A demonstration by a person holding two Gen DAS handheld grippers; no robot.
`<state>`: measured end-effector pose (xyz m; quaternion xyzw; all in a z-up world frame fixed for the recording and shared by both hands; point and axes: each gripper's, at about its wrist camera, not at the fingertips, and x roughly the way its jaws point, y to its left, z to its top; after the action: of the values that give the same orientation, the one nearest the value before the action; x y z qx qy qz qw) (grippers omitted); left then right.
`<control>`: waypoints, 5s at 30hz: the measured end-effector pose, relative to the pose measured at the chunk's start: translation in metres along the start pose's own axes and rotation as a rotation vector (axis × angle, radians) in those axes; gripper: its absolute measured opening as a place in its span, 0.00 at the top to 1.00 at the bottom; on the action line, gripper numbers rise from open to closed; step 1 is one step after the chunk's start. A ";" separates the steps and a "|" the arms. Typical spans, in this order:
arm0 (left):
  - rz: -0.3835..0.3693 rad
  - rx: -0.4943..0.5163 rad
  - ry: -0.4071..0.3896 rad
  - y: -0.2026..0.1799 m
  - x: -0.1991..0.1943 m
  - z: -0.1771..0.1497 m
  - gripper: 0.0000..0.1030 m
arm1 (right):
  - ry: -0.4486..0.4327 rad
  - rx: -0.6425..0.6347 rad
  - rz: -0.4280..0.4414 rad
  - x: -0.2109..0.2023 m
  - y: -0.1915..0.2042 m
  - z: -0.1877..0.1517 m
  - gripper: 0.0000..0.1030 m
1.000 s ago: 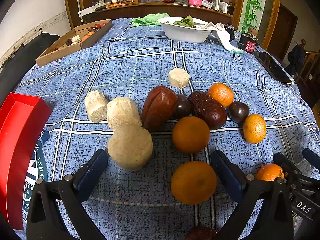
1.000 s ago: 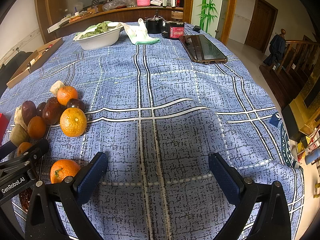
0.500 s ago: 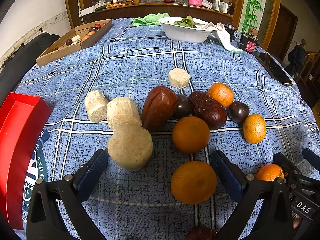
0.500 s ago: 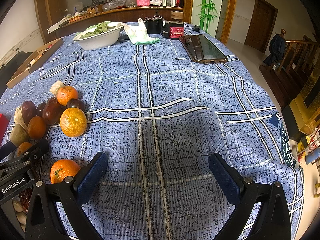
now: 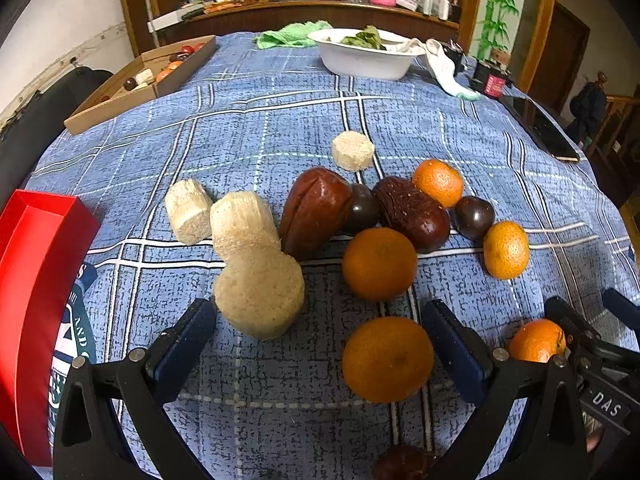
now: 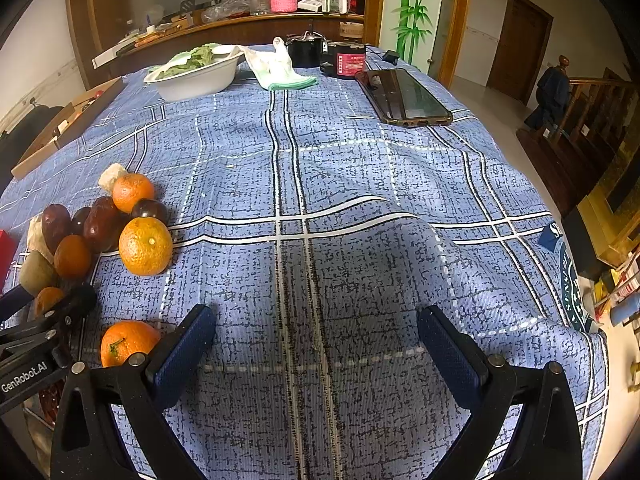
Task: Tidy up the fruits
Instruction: 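Grasp an orange with the left gripper while the right gripper grasps a red date, then release the orange into the red tray with the left gripper while the right drops the date there, then grasp a round beige cake with the left gripper while the right gripper grasps an orange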
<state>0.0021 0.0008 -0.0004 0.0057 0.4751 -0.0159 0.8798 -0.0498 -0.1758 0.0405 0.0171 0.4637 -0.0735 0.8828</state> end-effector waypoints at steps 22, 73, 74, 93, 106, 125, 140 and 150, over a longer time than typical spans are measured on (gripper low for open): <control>-0.167 -0.036 -0.207 0.094 -0.098 -0.024 0.11 | 0.006 0.028 0.063 -0.013 -0.009 0.003 0.11; -0.303 0.212 -0.052 0.023 -0.025 -0.020 0.72 | 0.048 -0.320 0.447 -0.060 0.093 -0.059 0.64; -0.312 0.183 -0.066 0.029 -0.029 -0.019 0.72 | 0.047 -0.329 0.437 -0.061 0.095 -0.060 0.65; -0.030 -0.248 -0.246 0.268 -0.123 -0.060 0.71 | 0.004 -0.415 0.661 -0.118 0.195 -0.036 0.72; 0.070 -0.404 -0.183 0.344 -0.097 -0.081 0.71 | 0.149 -0.545 0.774 -0.089 0.372 -0.037 0.71; 0.041 -0.502 -0.317 0.353 -0.138 -0.089 0.44 | -0.059 -0.470 0.536 -0.110 0.340 -0.037 0.40; 0.010 -0.454 -0.306 0.330 -0.144 -0.089 0.42 | 0.064 -0.469 0.476 -0.072 0.334 -0.038 0.75; -0.034 -0.348 -0.322 0.293 -0.163 -0.076 0.27 | -0.031 -0.269 0.582 -0.099 0.243 -0.002 0.53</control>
<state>-0.1410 0.2996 0.0927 -0.1565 0.3244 0.0509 0.9315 -0.0715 0.0758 0.1115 0.0312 0.4314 0.2436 0.8681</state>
